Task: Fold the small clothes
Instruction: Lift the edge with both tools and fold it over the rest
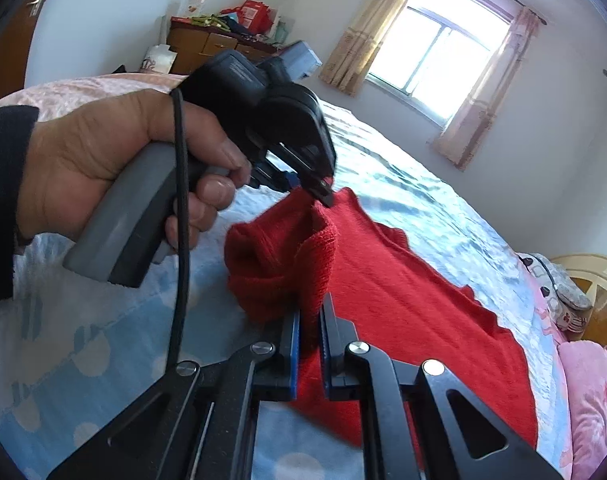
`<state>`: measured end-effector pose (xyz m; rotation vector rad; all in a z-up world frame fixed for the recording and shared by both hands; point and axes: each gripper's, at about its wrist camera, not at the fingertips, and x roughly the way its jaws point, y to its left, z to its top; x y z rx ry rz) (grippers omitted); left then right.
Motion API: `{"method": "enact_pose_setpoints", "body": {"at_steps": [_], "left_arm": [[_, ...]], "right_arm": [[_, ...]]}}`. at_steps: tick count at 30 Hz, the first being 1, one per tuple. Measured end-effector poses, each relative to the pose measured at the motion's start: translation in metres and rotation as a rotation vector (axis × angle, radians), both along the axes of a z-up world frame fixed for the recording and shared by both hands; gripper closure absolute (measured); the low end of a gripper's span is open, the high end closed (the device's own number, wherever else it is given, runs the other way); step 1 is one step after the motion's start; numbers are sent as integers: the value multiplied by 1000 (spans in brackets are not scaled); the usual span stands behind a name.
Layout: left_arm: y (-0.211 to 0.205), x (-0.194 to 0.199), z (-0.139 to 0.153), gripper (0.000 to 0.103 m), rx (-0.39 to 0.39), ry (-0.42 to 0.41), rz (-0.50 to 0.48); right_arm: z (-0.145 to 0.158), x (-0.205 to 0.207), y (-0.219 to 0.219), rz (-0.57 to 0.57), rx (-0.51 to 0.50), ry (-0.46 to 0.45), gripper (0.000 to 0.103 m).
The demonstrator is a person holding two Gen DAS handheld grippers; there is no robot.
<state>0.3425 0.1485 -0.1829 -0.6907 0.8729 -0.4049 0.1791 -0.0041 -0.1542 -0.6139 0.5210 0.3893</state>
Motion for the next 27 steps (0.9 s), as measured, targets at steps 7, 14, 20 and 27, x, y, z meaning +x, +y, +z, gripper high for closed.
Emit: {"method": "enact_pose_setpoints", "body": {"at_steps": [7,14,20,27], "left_arm": [[-22,-1,31,94,-9,-60,-18],[-54,6,60,94,-3,-108,-44],[-85,12,74,94,28,-129,-60],[-133,17,87,94,49,-157,-116]], "right_arm": [[18,0,-31,-36,65,-21,96],[36,2,-65,-75,113,-61,96],[46,7,-96,-119,147,-75,97],[50,8,-135,-175,172,-81,97]]}}
